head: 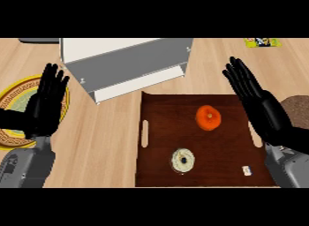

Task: Pick the squash from the tray and place it in the tiered shelf

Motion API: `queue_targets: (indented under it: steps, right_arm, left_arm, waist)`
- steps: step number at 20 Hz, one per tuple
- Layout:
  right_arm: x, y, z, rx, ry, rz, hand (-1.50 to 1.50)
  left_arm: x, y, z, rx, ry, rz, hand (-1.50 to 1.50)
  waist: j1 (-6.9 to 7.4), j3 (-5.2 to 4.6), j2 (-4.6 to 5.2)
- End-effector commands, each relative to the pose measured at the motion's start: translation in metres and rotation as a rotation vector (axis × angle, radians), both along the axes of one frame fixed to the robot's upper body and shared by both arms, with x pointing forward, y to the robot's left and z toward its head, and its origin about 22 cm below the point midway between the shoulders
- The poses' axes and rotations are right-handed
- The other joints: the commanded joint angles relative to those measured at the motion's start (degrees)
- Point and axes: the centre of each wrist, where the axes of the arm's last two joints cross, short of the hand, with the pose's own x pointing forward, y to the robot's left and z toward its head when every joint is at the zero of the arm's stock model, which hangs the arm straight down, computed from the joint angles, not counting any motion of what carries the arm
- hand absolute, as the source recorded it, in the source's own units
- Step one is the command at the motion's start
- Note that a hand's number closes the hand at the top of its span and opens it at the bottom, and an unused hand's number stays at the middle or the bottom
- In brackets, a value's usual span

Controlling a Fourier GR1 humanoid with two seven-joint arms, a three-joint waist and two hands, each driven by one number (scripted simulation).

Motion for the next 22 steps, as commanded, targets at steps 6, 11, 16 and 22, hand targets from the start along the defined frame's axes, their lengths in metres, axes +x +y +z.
queue_targets:
  steps: [6,11,16,22]
  right_arm:
    - [-0.032,-0.121,-0.016,-0.174,0.024,-0.939,1.50]
    - [-0.102,-0.130,-0.103,-0.177,0.455,-1.330,-1.50]
    - [-0.153,-0.064,-0.083,-0.171,0.408,-1.267,-1.50]
    - [-0.172,-0.033,-0.034,-0.232,0.478,-1.113,-1.50]
  left_arm:
    - [-0.063,0.067,-0.071,0.141,0.472,0.163,0.00]
    - [-0.068,0.050,-0.081,0.108,0.551,0.068,0.00]
    - [-0.059,0.035,-0.076,0.123,0.584,-0.007,0.00]
    - [-0.053,0.033,-0.065,0.140,0.572,-0.058,0.00]
  waist:
    - [-8.28,0.35,-0.13]
    - [-5.92,0.43,0.25]
    - [-2.13,0.34,0.48]
    - [0.25,0.33,0.86]
